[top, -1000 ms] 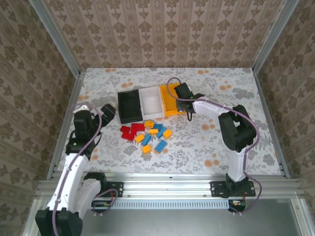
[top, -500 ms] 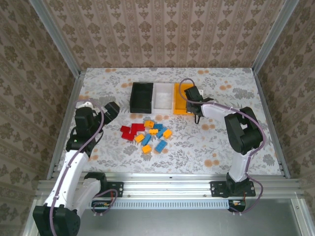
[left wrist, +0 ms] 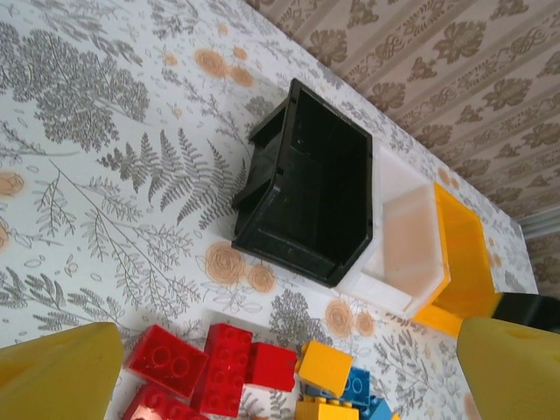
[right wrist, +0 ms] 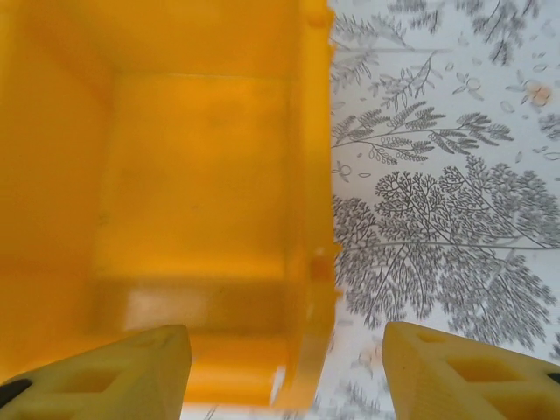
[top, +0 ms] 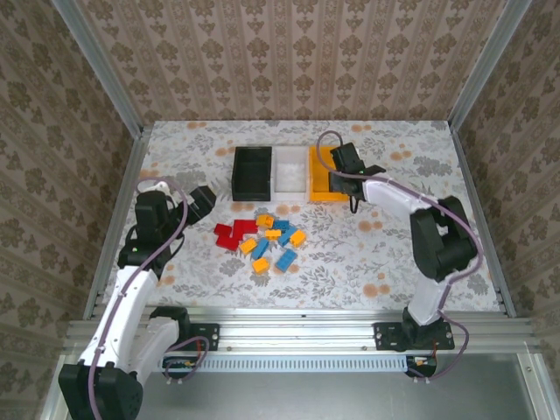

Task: Sort the legos into containers by color

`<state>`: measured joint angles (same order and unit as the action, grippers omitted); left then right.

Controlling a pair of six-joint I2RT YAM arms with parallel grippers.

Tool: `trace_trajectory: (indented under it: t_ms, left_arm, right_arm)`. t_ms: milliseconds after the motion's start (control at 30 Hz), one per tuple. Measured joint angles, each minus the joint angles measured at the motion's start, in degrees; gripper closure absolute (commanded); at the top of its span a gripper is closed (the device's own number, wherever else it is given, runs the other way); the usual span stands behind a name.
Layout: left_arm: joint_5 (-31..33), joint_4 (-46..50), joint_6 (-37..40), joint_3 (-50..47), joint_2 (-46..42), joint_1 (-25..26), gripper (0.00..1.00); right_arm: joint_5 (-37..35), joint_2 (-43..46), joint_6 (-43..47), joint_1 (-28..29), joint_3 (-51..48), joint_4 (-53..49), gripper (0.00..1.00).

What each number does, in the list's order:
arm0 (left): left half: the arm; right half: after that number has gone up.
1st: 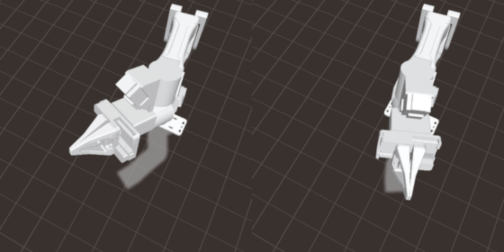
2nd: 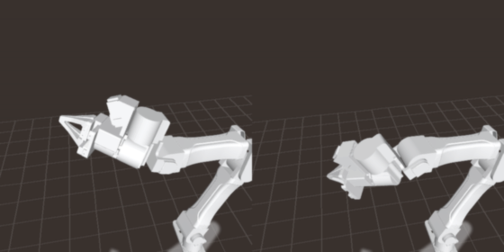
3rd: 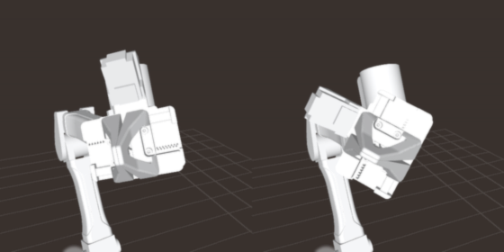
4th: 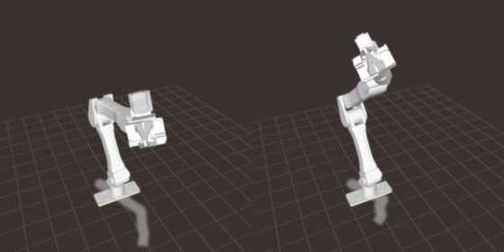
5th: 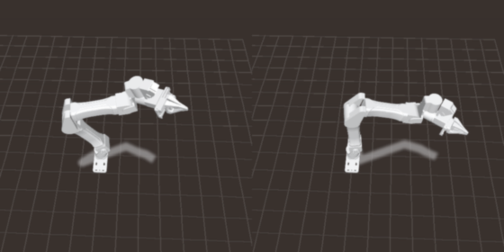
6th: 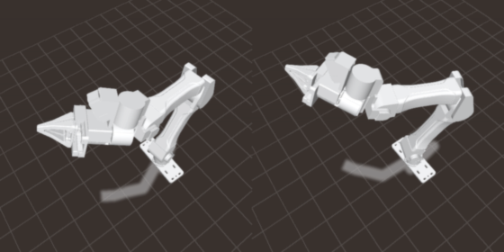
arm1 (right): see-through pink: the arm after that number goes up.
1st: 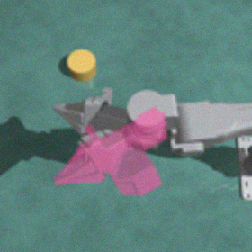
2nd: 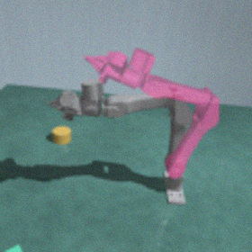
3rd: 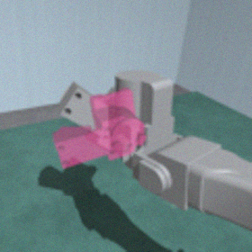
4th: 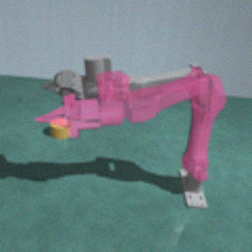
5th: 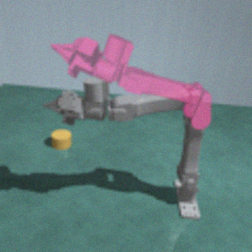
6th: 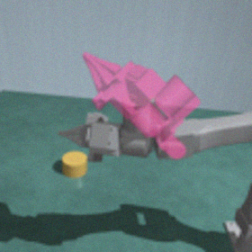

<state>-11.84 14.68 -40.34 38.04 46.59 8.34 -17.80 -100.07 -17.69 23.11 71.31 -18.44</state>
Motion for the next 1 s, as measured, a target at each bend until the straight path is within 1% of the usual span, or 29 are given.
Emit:
trace_trajectory:
  t_ms: [100,167,267,333,400,567,600,800,900,1000]
  left_arm:
    - [-1.07,1.88,0.13,0.96,0.09,0.00,0.00]
    - [-1.29,3.61,0.13,2.25,0.07,0.00,0.00]
    - [-1.27,5.42,0.11,3.48,-0.52,-0.02,0.00]
    - [-1.44,6.49,0.07,3.45,-1.81,-0.07,0.00]
    - [-1.81,6.54,0.00,3.08,-3.43,-0.07,0.00]
    - [-1.99,4.55,-1.20,-0.26,-7.17,-0.07,0.00]
    - [-2.10,4.00,-1.53,-0.92,-7.34,-0.07,0.00]
    - [-2.58,2.01,-2.75,-2.84,-6.29,-0.07,0.00]
    - [-2.95,1.11,-3.02,-2.84,-5.77,-0.13,0.00]
    - [-3.28,0.76,-3.04,-2.82,-5.44,-0.13,0.00]
  right_arm:
    - [1.73,8.76,0.83,5.33,-3.82,0.22,0.27]
    - [3.96,12.52,1.46,9.44,-6.27,0.63,0.25]
    - [7.26,12.94,2.40,14.62,-8.66,0.52,0.23]
    - [8.52,11.28,2.82,17.40,-9.97,0.44,0.23]
    - [9.42,8.70,2.99,18.95,-10.58,0.28,0.23]
    - [9.90,0.52,2.97,19.69,-10.95,0.20,0.23]
    - [10.95,-0.26,2.73,19.67,-10.91,0.79,0.24]
    - [11.67,-3.34,3.78,19.76,-7.93,2.64,0.32]
    - [11.56,-6.32,4.52,19.74,-7.10,1.95,0.32]
    - [11.65,-6.60,4.72,19.63,-7.76,1.18,0.31]
